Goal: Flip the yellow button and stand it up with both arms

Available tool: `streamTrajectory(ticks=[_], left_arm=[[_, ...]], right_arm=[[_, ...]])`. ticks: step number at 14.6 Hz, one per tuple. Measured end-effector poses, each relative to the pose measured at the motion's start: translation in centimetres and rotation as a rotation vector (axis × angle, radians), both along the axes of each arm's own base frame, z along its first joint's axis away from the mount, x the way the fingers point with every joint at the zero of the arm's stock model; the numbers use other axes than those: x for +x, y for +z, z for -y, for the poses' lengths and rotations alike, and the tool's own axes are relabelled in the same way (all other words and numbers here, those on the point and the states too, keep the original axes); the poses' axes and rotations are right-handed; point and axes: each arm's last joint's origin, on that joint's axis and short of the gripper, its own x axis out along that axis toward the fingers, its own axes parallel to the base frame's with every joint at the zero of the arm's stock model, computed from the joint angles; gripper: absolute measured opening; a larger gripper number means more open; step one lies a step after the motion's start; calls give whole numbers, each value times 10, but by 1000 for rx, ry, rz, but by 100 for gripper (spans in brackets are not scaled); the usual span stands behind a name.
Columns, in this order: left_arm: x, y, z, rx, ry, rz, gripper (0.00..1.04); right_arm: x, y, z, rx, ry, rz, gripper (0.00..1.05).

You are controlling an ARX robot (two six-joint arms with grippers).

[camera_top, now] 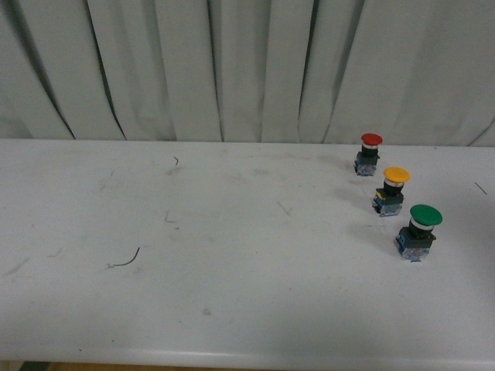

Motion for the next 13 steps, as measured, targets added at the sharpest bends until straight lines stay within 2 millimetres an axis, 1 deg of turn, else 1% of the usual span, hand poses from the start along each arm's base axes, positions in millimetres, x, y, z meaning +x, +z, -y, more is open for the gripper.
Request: streamTrajectory(ticks=[2,3,6,7,8,9,11,12,13], left_arm=[[0,0,0,0,0,0,98],[0,0,0,0,0,0,98],[0,0,0,0,0,0,98],[0,0,0,0,0,0,98],[0,0,0,0,0,0,98],[0,0,0,0,0,0,98],[0,0,0,0,1,0,98],[0,0,0,0,0,0,98],[0,0,0,0,1,0,98]], right_arm=[[-66,-19,0,-29,-27,-59,55],[-79,-23,-2,-34,-26,-66,50],[-100,-27,-3,-39,-9,-36,39],[-107,-27,-2,-37,-7,-5,33],[-112,-26,-1,-33,-11,23,28],[-114,-26,0,-32,-14,32,26],[-119,-25,2,-29,-22,63,17],[-122,-31,5,-30,-16,63,6],[-128,-49,14,-36,-32,18,2]])
